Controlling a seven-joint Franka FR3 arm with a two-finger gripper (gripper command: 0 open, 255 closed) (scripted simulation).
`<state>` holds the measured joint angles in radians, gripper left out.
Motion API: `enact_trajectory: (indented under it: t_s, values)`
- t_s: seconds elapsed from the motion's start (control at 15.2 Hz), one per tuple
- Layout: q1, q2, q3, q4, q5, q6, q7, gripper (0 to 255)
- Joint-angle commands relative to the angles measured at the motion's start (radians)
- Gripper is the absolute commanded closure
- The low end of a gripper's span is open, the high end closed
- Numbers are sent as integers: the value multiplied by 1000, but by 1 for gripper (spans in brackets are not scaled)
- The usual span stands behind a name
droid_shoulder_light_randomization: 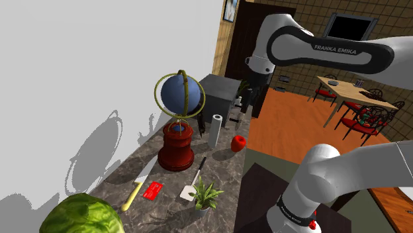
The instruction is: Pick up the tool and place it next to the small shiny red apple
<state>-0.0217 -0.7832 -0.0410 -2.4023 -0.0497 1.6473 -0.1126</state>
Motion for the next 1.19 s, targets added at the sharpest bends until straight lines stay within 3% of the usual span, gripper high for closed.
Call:
enact_trajectory:
  t_s: [0.0,0.53,1.12]
  values:
    - [0,0,0,0,0,0,0,0]
    - [6,198,149,3,134,93,311,0]
    - [14,511,274,109,242,216,631,0]
